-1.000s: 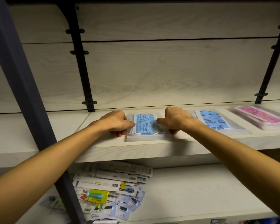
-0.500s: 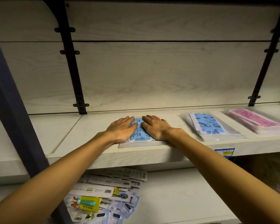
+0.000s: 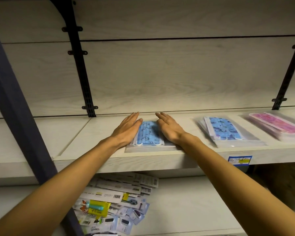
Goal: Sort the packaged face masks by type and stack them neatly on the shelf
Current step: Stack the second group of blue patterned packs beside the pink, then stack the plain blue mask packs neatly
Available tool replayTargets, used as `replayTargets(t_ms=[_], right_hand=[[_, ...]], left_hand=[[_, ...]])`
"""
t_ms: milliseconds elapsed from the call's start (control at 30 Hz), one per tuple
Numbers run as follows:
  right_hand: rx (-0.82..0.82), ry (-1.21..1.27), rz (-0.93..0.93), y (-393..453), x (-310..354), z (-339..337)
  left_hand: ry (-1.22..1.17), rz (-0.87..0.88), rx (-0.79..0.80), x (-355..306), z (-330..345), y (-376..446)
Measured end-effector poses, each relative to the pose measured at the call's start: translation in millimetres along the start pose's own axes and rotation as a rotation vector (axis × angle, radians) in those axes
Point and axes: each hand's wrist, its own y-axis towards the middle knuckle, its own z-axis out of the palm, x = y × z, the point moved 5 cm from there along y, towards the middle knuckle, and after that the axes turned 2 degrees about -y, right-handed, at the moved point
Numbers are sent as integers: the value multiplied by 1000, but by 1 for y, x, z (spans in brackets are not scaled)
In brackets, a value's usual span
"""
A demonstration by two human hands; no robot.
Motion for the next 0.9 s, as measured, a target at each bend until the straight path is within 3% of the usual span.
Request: replayTargets(t_ms=[133,333,433,600,800,900], right_hand=[[25,-83,-51,-2,2,4],[99,-269,-94,2,2,17],[109,-235,-67,1,3,14],[53,-179,-79,-10,18,-12],[-5,-407,-180,-56,83,-15],[-65,-453,-271,-87,134,-7]], left_hand=[[129,66,-54,-11,-6,-16],[241,41,64,-10,1,-22],[251,10,103,-16,-1,-25],[273,44,-121,-29,-38,-49],[485,110,-156,-8,-92,-104],[443,233,-162,14,-118,-152]])
